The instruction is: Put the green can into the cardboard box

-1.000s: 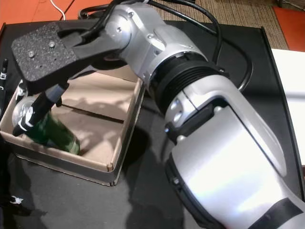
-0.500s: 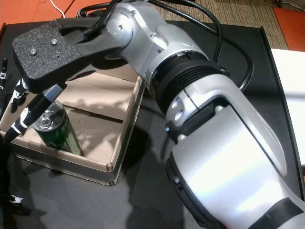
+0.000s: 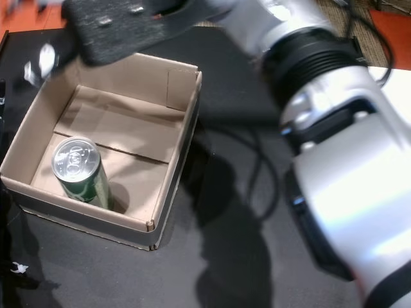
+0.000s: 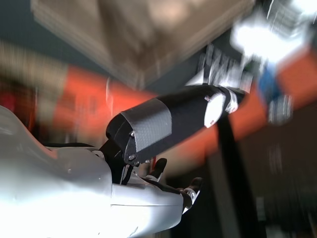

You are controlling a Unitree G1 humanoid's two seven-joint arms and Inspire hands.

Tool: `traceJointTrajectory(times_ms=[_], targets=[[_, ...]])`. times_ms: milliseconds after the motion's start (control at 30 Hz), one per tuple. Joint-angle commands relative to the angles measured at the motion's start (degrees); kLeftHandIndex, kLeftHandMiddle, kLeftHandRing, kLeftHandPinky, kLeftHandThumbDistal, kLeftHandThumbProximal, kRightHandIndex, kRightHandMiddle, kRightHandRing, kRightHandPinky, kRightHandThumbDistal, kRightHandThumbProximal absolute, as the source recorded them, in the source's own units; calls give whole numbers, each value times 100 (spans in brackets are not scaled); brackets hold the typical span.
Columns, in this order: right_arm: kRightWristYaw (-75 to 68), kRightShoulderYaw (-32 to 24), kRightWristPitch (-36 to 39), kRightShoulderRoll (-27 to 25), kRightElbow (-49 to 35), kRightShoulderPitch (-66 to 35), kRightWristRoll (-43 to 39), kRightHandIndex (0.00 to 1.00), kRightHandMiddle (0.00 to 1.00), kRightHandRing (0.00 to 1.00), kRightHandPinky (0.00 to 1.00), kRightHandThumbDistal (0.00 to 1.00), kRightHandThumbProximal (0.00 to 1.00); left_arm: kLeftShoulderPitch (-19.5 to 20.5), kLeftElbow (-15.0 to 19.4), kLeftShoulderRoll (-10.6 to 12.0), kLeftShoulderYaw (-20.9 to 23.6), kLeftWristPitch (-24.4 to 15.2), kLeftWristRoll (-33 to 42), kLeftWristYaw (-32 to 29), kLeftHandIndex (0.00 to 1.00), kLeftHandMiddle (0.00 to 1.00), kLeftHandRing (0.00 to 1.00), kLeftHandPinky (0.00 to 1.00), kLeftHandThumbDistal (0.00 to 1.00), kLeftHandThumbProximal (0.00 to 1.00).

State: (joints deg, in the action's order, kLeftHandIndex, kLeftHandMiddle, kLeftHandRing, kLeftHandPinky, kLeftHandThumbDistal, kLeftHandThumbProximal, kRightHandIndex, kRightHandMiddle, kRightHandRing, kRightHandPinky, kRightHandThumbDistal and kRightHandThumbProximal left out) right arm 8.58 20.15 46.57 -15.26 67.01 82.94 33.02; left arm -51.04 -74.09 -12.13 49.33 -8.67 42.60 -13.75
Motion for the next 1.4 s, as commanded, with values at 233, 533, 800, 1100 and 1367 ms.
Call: traceJointTrajectory(times_ms=[233,533,800,1100,1367], targets=[[-3982,-240,567,-1538,-654,-510,898,86,94,100,100,92,57,85,-69,-160,-96,34,-115,90,42,39,52,82,0,96],[-6523,-328,113,-2321,-750,-1396,1451,81,92,100,100,100,55,94,-75,-202,-163,13,-119,69,44,44,54,84,0,100],[-6017,-1105,-24,-2994,-674,-2307,429,87,98,100,100,87,56,126,-75,-239,-205,-19,-121,35,44,47,56,84,0,100],[-3465,-1918,803,-2272,-3461,-6077,-2208,90,96,100,100,63,41,150,-71,-295,-186,43,-83,60,43,46,58,87,0,100],[-4375,-2443,1380,-432,-3256,-8649,-1496,91,97,100,100,59,52,199,-68,-408,-124,109,-35,-44,42,46,58,84,0,100]])
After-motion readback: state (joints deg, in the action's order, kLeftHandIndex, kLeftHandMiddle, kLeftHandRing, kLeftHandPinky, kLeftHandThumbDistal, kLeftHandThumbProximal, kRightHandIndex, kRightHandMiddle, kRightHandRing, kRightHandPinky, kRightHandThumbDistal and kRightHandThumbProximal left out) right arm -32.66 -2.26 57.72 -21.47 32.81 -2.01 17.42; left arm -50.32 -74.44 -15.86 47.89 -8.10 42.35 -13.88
